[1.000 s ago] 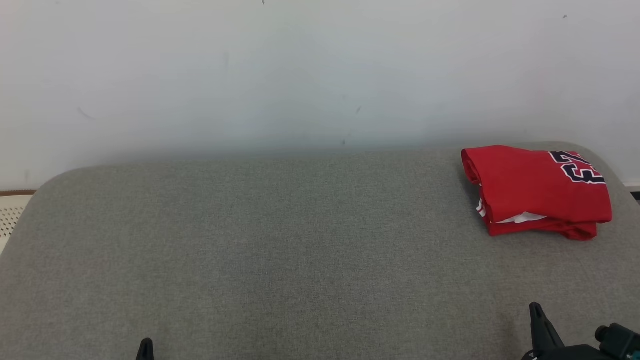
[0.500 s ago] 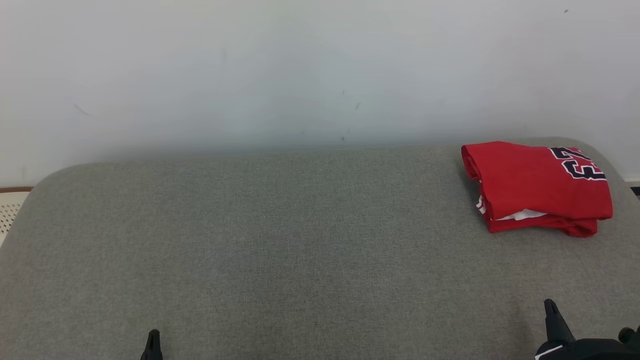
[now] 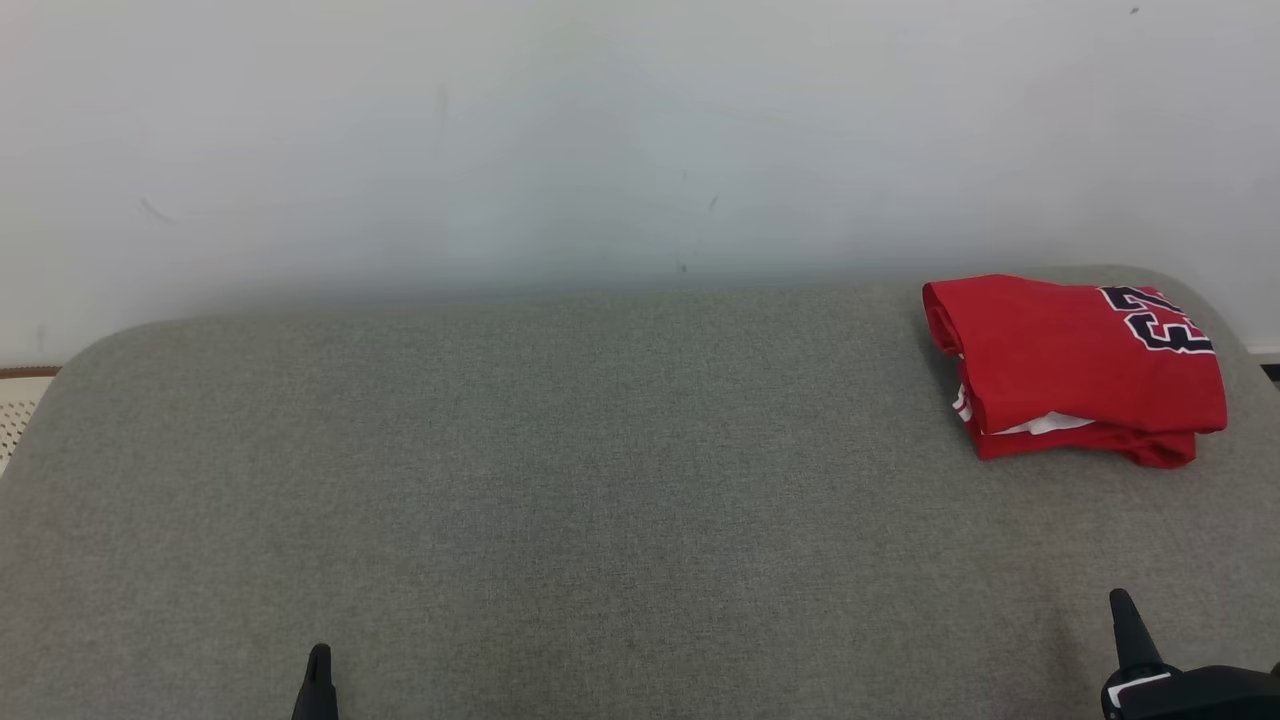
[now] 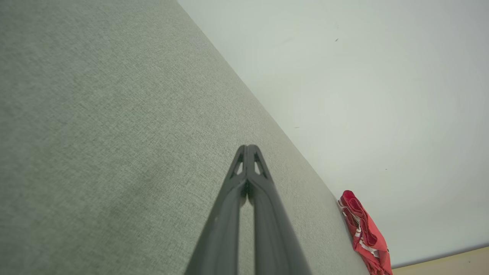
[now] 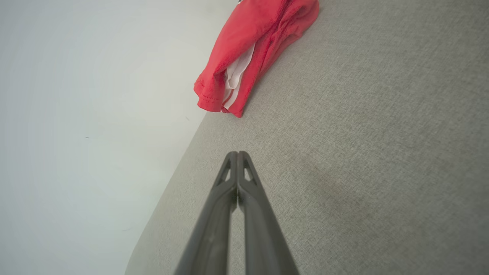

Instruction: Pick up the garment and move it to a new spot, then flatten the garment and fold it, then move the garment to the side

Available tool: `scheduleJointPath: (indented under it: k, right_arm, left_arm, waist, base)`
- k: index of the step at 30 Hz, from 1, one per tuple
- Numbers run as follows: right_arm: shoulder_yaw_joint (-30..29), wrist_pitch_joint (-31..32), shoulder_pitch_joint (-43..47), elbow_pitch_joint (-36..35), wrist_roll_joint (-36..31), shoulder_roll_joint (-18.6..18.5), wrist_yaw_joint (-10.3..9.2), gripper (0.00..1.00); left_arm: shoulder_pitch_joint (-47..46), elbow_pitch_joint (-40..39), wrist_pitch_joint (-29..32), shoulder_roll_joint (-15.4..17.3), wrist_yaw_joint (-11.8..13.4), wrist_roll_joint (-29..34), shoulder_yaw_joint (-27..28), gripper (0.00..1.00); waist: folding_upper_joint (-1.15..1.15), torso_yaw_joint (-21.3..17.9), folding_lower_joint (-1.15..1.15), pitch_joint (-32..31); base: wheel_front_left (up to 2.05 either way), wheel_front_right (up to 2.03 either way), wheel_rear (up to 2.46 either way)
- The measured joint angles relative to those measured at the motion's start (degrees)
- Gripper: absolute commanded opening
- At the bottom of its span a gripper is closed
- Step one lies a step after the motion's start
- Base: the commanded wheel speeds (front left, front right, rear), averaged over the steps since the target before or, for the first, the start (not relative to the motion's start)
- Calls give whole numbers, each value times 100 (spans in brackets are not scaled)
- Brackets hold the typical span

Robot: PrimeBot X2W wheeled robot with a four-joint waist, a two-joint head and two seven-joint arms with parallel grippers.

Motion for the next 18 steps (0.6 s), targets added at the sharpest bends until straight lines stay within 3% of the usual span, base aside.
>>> scheduleJointPath:
  k: [18]
  right_arm:
    - [-444,404,-171,103,1083,57,-1,0]
  left_arm:
    - [-249,162,100,-59,-113,-1198,-156,0]
  waist:
    - [0,-20,0,89]
  base:
    - [0,0,0]
